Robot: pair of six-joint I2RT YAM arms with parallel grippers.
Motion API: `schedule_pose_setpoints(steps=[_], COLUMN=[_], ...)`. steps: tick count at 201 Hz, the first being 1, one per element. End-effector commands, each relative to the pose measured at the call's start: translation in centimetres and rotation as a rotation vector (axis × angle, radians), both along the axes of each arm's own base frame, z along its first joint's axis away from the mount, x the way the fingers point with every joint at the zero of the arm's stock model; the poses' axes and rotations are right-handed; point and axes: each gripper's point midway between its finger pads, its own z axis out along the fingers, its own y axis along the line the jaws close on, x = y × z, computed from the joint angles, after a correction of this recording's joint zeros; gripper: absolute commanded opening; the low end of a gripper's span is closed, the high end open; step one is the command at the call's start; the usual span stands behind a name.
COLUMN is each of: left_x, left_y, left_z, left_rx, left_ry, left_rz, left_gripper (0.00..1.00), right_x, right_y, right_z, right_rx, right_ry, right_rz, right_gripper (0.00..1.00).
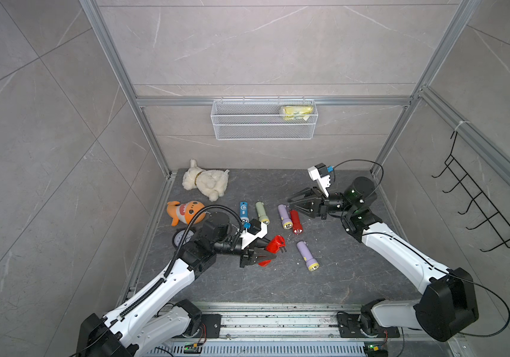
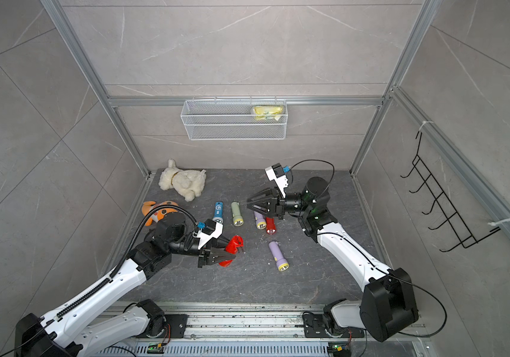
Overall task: Close the plug at the bottom of the flashlight
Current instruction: Close the plug of the flashlight.
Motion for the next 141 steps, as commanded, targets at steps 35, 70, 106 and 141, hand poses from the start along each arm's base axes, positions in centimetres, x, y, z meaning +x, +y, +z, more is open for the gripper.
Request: schedule_pose_setpoints(steps=[35, 70, 106, 141], left_x=[0.5, 0.7, 0.1, 0.0], left_y=[0.3, 0.5, 0.7, 1.0], left_z=[1.9, 2.2, 2.9, 3.1], left_rx=[-0.026, -0.028, -0.052, -0.056], left_ry=[-0.059, -0.051, -0.038, -0.027], left_rz=[-0.009, -0.018, -0.076, -0.098], left_gripper=[0.00, 0.00, 0.00, 0.00], right_x=[-0.2, -1.8, -3.4, -5.3], right_y=[0.2, 1.0, 2.4, 3.5], right_z=[-0.7, -2.6, -4.8, -6.7], right_rx=[-0.030, -0.220, -0.301, -0.387], right_ry=[0.034, -0.107, -0.093, -0.131], right_rz=[0.002, -0.126, -0.051, -0.013], right_gripper=[0.40, 0.40, 0.42, 0.43])
